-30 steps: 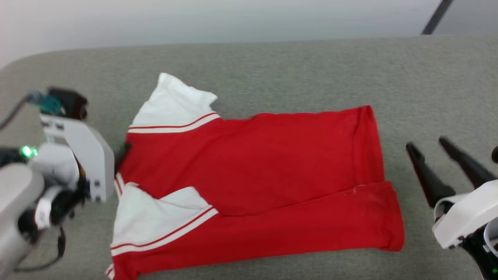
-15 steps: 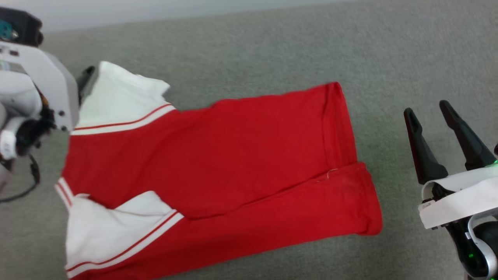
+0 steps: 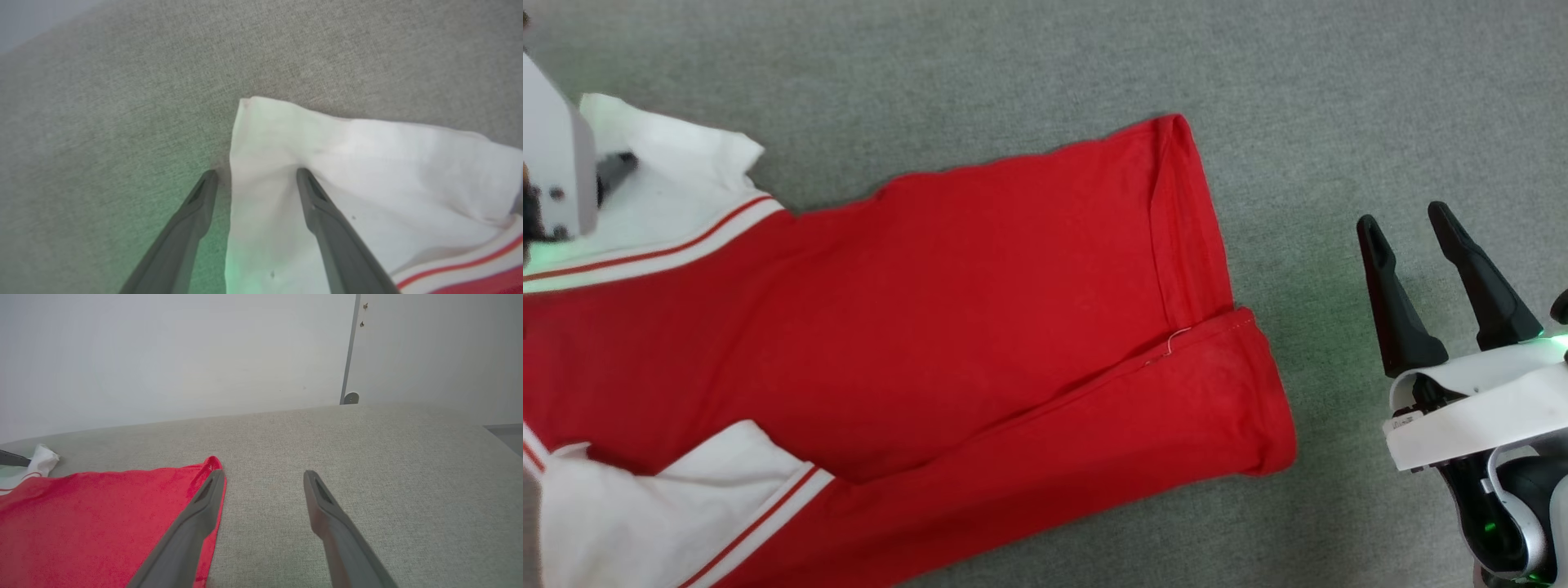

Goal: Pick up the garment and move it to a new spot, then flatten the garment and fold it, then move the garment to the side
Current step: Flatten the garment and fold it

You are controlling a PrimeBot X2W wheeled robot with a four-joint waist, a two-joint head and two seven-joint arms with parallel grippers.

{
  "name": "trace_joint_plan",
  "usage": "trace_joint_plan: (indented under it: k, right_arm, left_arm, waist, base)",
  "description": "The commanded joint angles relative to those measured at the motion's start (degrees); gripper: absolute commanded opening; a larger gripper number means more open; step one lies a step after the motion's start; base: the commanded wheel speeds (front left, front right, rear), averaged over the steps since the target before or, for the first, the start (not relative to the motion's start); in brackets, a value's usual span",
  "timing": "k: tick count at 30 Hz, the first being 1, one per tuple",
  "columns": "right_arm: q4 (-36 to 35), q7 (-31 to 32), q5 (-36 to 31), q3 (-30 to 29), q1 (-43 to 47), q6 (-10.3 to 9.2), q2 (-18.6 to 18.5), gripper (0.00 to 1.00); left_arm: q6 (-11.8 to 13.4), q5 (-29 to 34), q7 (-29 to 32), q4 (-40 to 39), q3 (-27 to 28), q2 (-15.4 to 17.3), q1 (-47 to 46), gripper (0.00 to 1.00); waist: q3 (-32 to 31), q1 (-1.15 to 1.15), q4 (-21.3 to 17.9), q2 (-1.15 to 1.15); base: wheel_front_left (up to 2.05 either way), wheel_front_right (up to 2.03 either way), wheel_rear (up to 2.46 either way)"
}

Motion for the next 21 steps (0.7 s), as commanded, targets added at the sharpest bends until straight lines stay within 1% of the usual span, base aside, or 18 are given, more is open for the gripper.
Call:
trace_joint_plan:
  k: [1, 6, 11, 12, 13, 14, 15, 17, 21]
  right_arm:
    - [0.0, -0.26, 0.31, 0.21, -0.89, -0.02, 0.13, 1.0]
    - [0.25, 0.53, 1.04, 0.22, -1.2, -0.03, 0.0, 1.0]
    - [0.07, 1.17, 1.4, 0.0, -1.8, -0.02, -0.04, 1.0]
    - [-0.04, 1.39, 1.47, -0.15, -1.87, -0.02, -0.09, 1.0]
    - [-0.07, 1.55, 1.69, -0.2, -1.9, -0.02, -0.07, 1.0]
    - [-0.06, 1.86, 1.94, -0.25, -1.93, -0.02, -0.03, 1.0]
    - [-0.19, 2.17, 2.22, -0.4, -1.99, -0.02, 0.02, 1.0]
    - [0.1, 3.93, 3.07, -0.22, -2.08, -0.02, -0.07, 1.0]
    - [0.27, 8.53, 5.32, -1.19, -3.89, -0.02, 1.02, 1.0]
  left_arm:
    - [0.03, -1.14, 1.77, 0.93, -0.48, -1.29, 0.03, 1.0]
    - [0.3, -0.76, 5.17, 3.06, -1.97, -2.99, -0.56, 1.0]
    - [0.8, -2.25, 8.06, 4.8, -2.43, -4.69, -0.29, 1.0]
    - [0.46, -2.29, 8.68, 4.84, -2.77, -5.05, -0.28, 0.67]
    - [1.62, -3.64, 9.61, 5.77, -2.12, -5.54, -0.06, 0.0]
    - [2.03, -3.89, 10.75, 6.12, -2.24, -5.92, 0.12, 0.0]
    - [2.23, -3.48, 10.21, 6.03, -2.27, -6.05, -0.39, 0.0]
    - [1.71, -2.88, 8.68, 5.55, -1.81, -6.15, -1.76, 0.0]
    - [0.5, -2.22, 8.91, 5.27, -2.36, -7.06, -2.98, 0.0]
  waist:
    - [1.56, 0.0, -1.07, 0.0]
    - [2.04, 0.0, -1.05, 0.0]
    - [2.18, 0.0, -1.08, 0.0]
    - [2.21, 0.0, -1.05, 0.0]
    - [2.2, 0.0, -1.01, 0.0]
    - [2.15, 0.0, -0.94, 0.0]
    - [2.18, 0.0, -0.79, 0.0]
    - [2.18, 0.0, -0.55, 0.0]
    - [2.01, 0.0, 0.4, 0.0]
  base:
    - [0.0, 0.0, 0.0]
    - [0.0, 0.0, 0.0]
    - [0.0, 0.0, 0.0]
    - [0.0, 0.0, 0.0]
    - [0.0, 0.0, 0.0]
    - [0.0, 0.0, 0.0]
    - [0.0, 0.0, 0.0]
    - [0.0, 0.0, 0.0]
    - [0.0, 0.0, 0.0]
